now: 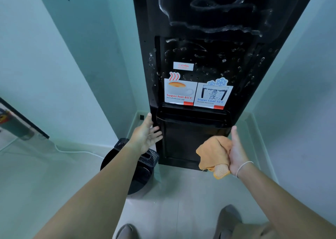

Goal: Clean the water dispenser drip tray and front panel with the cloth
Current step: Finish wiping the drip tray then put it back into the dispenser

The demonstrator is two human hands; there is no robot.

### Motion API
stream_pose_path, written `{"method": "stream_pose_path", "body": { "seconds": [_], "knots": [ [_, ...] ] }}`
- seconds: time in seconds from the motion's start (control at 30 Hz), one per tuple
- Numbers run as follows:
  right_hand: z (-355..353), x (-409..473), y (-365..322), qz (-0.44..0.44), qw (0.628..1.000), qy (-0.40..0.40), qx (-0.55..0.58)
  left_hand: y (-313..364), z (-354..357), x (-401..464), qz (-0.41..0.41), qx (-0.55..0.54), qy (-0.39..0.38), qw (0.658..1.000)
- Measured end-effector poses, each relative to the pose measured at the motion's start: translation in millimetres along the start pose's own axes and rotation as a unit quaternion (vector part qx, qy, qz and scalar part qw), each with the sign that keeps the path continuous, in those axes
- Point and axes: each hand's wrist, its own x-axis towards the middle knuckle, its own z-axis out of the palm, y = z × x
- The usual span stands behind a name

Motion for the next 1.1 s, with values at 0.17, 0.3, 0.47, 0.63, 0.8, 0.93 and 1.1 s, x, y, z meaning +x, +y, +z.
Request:
{"method": "stream_pose_path", "body": {
  "seconds": [0.17,0.3,0.47,0.63,0.8,0.93,1.1],
  "knots": [
    [6.6,7.0,38.6,0.039,0.998,0.0,-0.049,-18.9,-53.1,-6.9,-0.009,0.017,0.077,0.997],
    [28.4,11.5,65.9,0.047,0.989,0.006,-0.14,-36.3,-95.6,-7.8,-0.031,0.033,0.127,0.991],
    [56.3,23.4,96.1,0.069,0.985,-0.055,-0.145,-64.7,-124.4,10.3,-0.068,0.046,0.171,0.982],
    [73.3,52.5,123.9,0.098,0.979,-0.114,-0.141,-95.8,-125.1,48.9,-0.109,0.035,0.181,0.977],
    [87.5,77.9,139.3,0.122,0.971,-0.122,-0.163,-120.8,-120.6,98.1,-0.137,0.018,0.192,0.972],
    [96.6,101.1,147.0,0.122,0.971,-0.105,-0.176,-133.5,-117.2,127.2,-0.129,-0.025,0.192,0.973],
    [110.6,115.6,149.2,0.104,0.974,-0.113,-0.169,-139.1,-121.7,142.6,-0.1,-0.055,0.201,0.973]
  ]
}}
